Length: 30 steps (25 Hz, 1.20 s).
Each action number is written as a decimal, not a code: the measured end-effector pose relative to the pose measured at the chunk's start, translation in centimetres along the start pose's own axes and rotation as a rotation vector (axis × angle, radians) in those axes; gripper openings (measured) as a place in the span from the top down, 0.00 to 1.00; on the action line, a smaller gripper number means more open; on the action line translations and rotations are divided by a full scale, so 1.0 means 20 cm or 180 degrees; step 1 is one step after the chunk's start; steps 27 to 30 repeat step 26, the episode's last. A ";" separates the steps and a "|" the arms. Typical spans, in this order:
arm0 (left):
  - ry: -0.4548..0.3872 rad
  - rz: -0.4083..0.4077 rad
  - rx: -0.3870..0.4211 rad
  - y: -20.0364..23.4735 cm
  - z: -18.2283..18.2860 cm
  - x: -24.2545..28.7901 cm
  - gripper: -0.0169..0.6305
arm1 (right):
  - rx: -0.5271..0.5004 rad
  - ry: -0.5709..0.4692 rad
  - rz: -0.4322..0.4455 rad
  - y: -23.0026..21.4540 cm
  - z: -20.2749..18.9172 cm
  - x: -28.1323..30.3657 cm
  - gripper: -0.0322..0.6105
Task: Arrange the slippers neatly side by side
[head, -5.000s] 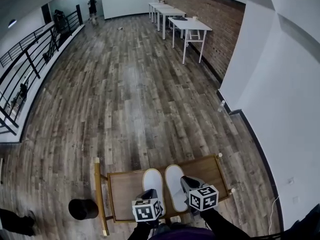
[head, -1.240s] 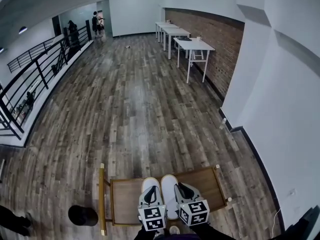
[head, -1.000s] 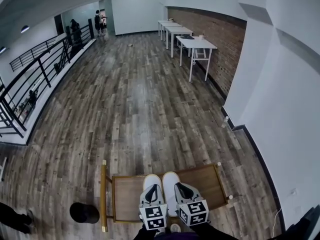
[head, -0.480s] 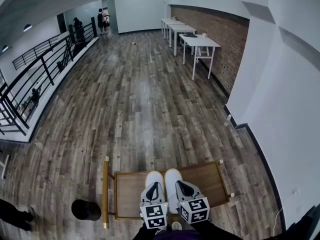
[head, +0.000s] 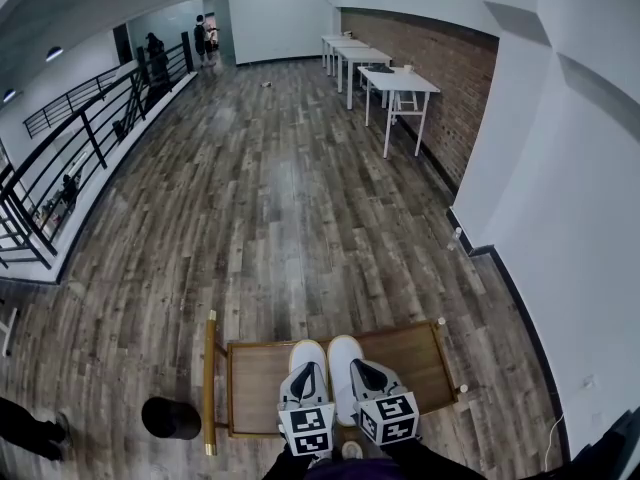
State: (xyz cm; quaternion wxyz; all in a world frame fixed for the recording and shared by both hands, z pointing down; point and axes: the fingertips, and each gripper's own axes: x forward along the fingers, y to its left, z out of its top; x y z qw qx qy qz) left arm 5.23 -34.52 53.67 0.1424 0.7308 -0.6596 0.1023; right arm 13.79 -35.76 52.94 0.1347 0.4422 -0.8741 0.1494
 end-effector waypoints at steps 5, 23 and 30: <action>0.0000 0.0003 -0.0013 0.01 0.00 0.00 0.97 | -0.0001 0.0017 0.0007 0.01 0.00 0.00 0.95; 0.0042 -0.0010 -0.0001 0.00 -0.01 -0.01 0.97 | 0.0008 0.0033 0.0029 0.03 0.01 0.00 0.95; 0.0056 -0.0001 0.0019 0.00 -0.01 -0.02 0.97 | -0.0013 0.0029 0.0016 0.03 0.01 0.00 0.95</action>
